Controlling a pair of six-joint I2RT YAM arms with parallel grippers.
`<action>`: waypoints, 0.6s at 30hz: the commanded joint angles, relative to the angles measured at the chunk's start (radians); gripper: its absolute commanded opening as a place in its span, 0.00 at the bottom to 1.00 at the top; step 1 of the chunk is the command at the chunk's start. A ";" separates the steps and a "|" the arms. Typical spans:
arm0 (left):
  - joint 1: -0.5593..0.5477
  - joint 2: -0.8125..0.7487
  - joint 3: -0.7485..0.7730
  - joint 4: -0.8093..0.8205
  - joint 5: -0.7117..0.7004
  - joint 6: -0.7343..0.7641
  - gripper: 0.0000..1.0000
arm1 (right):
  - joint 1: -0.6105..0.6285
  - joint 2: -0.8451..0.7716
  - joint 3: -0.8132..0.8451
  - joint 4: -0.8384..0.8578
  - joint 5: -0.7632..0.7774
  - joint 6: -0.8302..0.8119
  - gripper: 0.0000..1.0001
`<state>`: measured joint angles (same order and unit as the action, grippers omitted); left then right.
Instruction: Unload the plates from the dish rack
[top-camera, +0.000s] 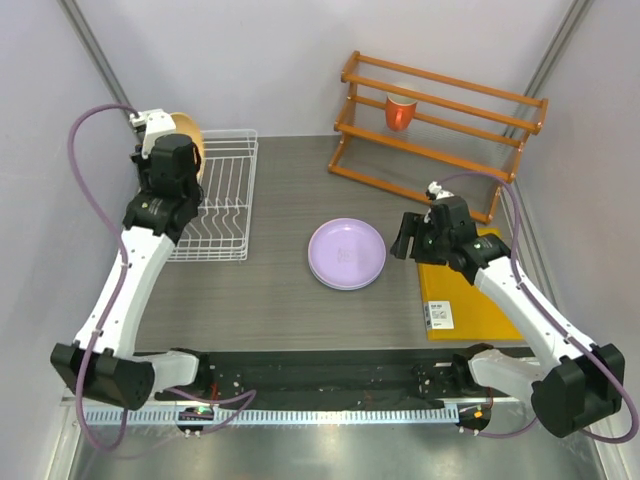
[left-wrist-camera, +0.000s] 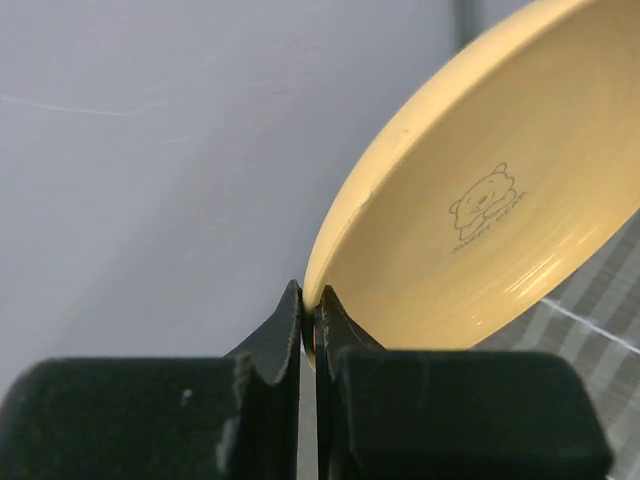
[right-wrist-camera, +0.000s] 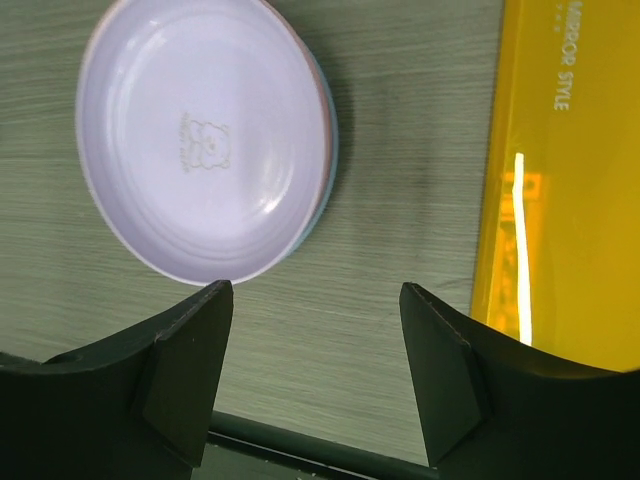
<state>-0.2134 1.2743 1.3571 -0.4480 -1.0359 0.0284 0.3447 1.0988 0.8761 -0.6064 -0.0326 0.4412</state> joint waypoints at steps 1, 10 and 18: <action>-0.040 -0.102 0.045 -0.322 0.382 -0.323 0.00 | -0.001 -0.043 0.098 0.034 -0.104 -0.016 0.73; -0.170 -0.248 -0.156 -0.295 0.829 -0.614 0.00 | 0.060 -0.054 0.152 0.174 -0.225 0.088 0.75; -0.385 -0.219 -0.181 -0.287 0.731 -0.699 0.00 | 0.198 0.010 0.175 0.197 -0.130 0.100 0.76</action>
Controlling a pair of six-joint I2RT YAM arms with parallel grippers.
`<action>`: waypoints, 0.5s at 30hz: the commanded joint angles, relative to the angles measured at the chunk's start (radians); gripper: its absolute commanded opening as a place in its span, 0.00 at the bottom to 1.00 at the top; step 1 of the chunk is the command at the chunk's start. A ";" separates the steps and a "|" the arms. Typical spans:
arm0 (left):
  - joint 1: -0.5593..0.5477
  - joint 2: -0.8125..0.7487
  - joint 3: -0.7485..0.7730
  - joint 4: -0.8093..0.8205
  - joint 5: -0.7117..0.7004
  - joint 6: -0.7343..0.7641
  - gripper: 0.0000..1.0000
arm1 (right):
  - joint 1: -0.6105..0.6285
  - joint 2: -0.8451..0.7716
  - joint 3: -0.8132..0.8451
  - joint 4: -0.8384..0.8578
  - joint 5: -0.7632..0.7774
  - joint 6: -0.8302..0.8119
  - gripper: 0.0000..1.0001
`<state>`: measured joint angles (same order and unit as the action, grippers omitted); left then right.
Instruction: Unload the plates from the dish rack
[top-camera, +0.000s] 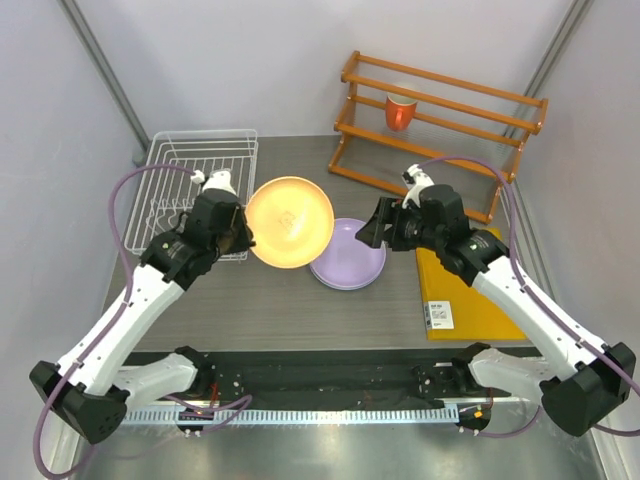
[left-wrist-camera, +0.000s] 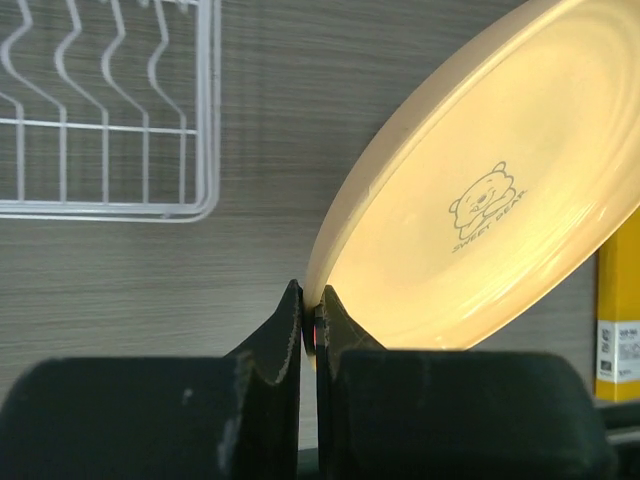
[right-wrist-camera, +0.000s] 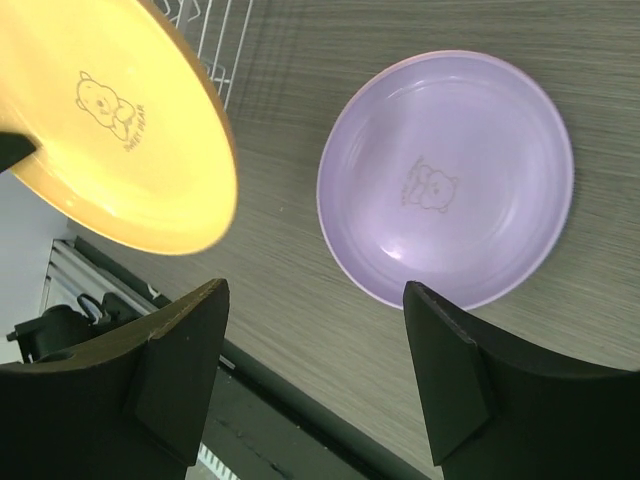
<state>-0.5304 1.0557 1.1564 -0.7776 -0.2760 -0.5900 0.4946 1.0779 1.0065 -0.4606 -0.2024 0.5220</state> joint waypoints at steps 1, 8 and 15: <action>-0.094 0.001 0.020 0.047 -0.028 -0.086 0.00 | 0.053 0.042 0.041 0.053 0.044 0.021 0.76; -0.207 0.043 0.028 0.075 -0.066 -0.119 0.00 | 0.084 0.074 0.043 0.059 0.080 0.012 0.76; -0.275 0.076 0.029 0.112 -0.077 -0.133 0.00 | 0.090 0.111 0.024 0.060 0.089 0.015 0.53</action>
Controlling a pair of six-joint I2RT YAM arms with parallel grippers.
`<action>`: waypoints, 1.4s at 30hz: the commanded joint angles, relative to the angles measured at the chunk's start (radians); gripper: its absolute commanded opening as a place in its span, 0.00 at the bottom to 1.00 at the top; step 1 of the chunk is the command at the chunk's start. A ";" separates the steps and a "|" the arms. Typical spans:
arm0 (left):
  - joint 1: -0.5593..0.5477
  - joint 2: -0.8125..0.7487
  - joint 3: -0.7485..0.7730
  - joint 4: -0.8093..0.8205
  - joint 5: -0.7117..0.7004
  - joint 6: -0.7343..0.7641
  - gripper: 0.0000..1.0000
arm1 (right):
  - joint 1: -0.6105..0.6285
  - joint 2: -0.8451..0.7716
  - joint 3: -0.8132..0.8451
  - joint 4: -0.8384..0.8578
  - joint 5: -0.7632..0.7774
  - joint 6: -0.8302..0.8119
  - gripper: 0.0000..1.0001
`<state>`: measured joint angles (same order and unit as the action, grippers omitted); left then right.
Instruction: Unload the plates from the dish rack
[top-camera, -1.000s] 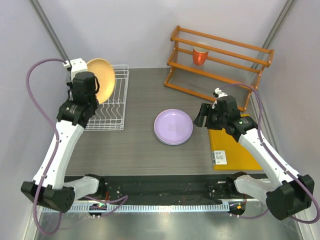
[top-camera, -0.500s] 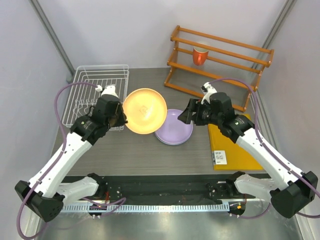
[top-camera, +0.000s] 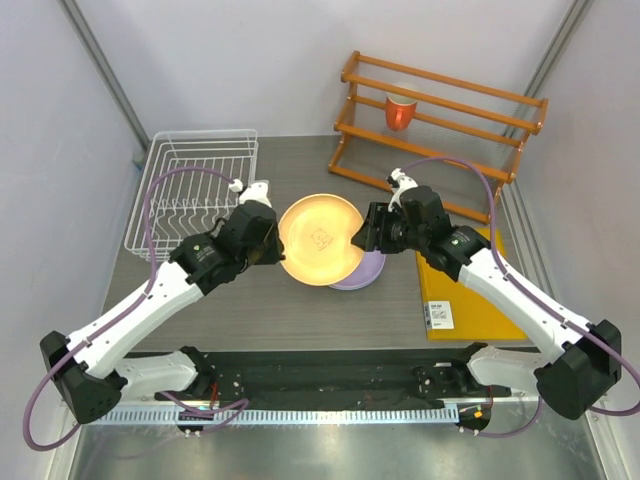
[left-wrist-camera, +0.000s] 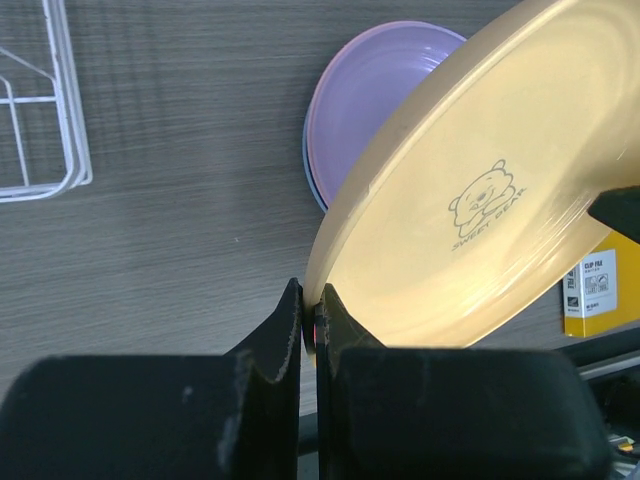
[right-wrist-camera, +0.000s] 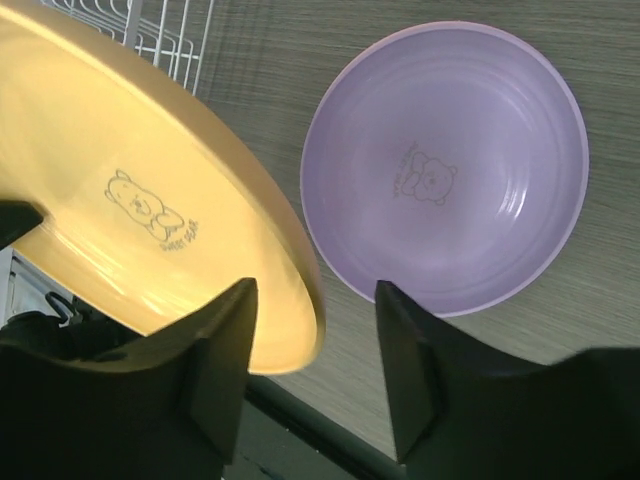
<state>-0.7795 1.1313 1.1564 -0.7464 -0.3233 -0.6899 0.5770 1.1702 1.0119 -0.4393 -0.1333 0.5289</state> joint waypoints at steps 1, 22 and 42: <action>-0.035 -0.001 0.026 0.084 -0.034 -0.036 0.00 | 0.007 0.025 0.016 0.039 0.020 0.006 0.43; -0.044 -0.223 -0.066 -0.028 -0.350 -0.014 0.99 | -0.109 0.098 0.017 -0.061 0.166 -0.015 0.01; -0.044 -0.484 -0.300 0.067 -0.419 0.056 0.99 | -0.221 0.299 0.008 0.007 -0.086 -0.024 0.11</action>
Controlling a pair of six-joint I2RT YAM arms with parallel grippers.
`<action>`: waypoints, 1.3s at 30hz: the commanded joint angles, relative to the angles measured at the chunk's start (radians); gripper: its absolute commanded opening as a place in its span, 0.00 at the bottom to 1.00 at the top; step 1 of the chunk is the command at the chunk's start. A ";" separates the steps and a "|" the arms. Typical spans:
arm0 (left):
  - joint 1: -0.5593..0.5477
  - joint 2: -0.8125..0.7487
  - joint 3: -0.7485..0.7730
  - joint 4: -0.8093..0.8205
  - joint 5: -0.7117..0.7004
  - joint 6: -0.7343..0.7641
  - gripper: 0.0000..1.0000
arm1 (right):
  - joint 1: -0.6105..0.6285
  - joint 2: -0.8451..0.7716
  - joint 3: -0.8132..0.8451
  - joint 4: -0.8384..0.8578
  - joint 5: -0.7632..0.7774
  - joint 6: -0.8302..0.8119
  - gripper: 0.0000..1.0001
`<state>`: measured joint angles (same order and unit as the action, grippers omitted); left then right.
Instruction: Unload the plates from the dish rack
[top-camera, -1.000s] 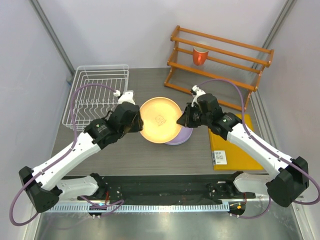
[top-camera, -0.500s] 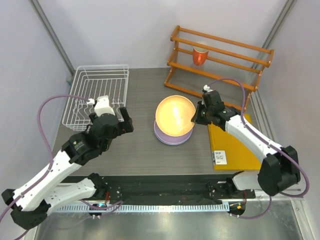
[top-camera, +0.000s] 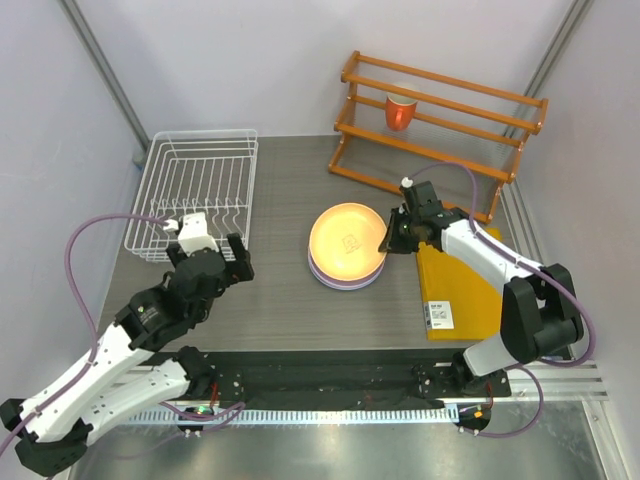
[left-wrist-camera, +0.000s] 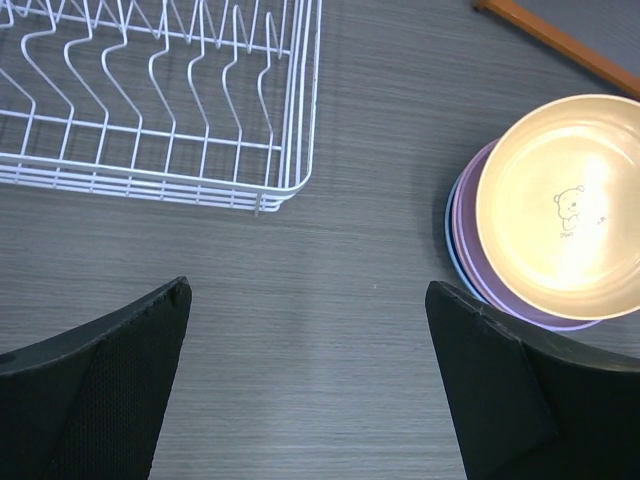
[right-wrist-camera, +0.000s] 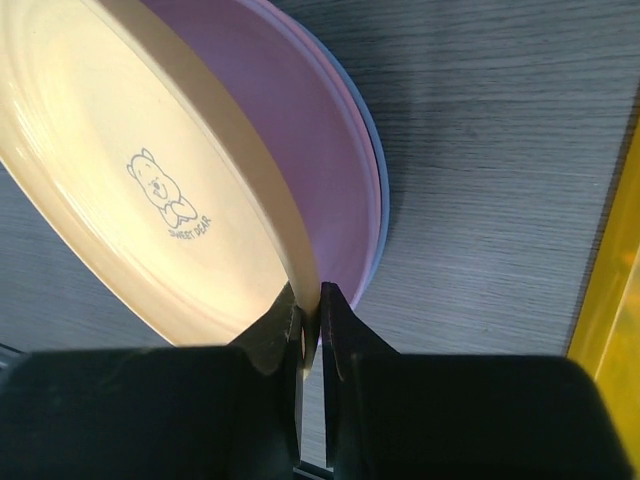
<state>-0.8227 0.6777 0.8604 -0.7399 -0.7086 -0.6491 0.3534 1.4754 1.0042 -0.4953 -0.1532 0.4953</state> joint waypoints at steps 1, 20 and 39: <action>-0.001 -0.033 -0.007 0.063 -0.034 0.017 0.99 | 0.002 -0.001 0.014 0.067 -0.071 0.009 0.12; -0.001 -0.029 -0.005 0.148 0.031 0.094 0.99 | 0.002 -0.072 0.073 -0.049 0.079 -0.080 0.81; -0.001 0.265 0.140 0.496 -0.097 0.471 1.00 | 0.004 -0.822 -0.188 -0.032 0.601 -0.166 1.00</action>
<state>-0.8227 0.8707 0.9115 -0.3565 -0.7971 -0.2646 0.3561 0.7059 0.8803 -0.5701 0.2535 0.3195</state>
